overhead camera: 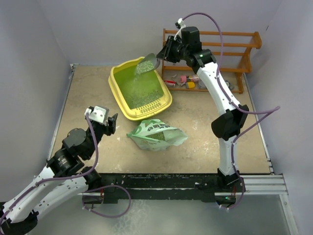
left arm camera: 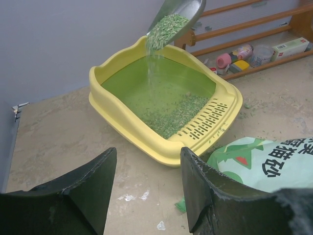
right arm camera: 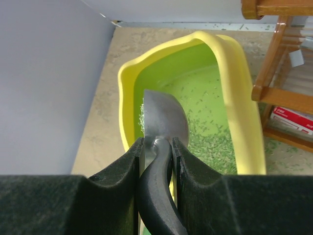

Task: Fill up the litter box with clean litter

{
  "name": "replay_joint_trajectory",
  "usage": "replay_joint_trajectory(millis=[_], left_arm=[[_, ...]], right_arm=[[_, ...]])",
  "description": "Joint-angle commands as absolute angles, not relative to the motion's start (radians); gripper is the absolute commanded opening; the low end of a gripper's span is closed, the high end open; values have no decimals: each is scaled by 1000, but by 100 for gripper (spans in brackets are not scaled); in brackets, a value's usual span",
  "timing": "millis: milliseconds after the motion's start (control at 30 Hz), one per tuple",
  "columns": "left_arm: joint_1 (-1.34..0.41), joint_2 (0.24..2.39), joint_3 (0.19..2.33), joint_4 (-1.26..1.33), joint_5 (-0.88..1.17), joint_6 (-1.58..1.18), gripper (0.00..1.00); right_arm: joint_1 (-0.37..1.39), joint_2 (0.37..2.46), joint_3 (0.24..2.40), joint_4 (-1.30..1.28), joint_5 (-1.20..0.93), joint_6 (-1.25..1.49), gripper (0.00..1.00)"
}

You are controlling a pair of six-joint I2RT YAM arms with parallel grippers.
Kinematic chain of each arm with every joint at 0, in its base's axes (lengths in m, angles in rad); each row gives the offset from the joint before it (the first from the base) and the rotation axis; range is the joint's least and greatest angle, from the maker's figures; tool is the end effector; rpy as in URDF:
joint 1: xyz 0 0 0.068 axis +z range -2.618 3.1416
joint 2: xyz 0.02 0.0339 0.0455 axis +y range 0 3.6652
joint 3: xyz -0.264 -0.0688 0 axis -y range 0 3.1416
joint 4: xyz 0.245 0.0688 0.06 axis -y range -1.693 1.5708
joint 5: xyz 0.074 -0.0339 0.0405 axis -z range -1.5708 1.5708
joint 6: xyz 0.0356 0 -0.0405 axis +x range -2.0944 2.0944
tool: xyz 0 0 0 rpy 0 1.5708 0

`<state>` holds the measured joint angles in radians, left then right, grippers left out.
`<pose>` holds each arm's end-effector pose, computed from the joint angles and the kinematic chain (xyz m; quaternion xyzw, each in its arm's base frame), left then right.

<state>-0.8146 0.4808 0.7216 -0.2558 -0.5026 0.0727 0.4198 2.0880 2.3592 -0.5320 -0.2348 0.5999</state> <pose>0.0912 -0.0717 0.3507 0.1386 0.6981 -0.0813 0.6977 0.4308 0.2013 0.4384 -0.0002 0.7908 0.3763 0.4827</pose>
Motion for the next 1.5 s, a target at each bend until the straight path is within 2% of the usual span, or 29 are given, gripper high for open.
replay_joint_trajectory(millis=[0, 400, 667, 900, 1067, 1267, 1467], left_arm=[[-807, 472, 723, -232, -508, 78, 58], [-794, 482, 721, -225, -472, 75, 58], [-774, 509, 725, -223, -414, 68, 58], [-758, 509, 723, -217, -398, 65, 58], [-747, 511, 721, -216, -383, 63, 58], [-739, 509, 716, -205, -362, 62, 59], [-736, 494, 705, -187, -284, 67, 61]], right_arm=[[417, 2090, 2456, -520, -204, 507, 0], [422, 2129, 2501, -496, -138, 343, 0], [488, 2145, 2541, -502, -38, 108, 0], [614, 2097, 2442, -447, 116, -141, 0], [637, 2066, 2383, -421, 164, -180, 0], [639, 1941, 2284, -414, 188, -152, 0], [638, 1696, 2124, -529, 206, -51, 0]])
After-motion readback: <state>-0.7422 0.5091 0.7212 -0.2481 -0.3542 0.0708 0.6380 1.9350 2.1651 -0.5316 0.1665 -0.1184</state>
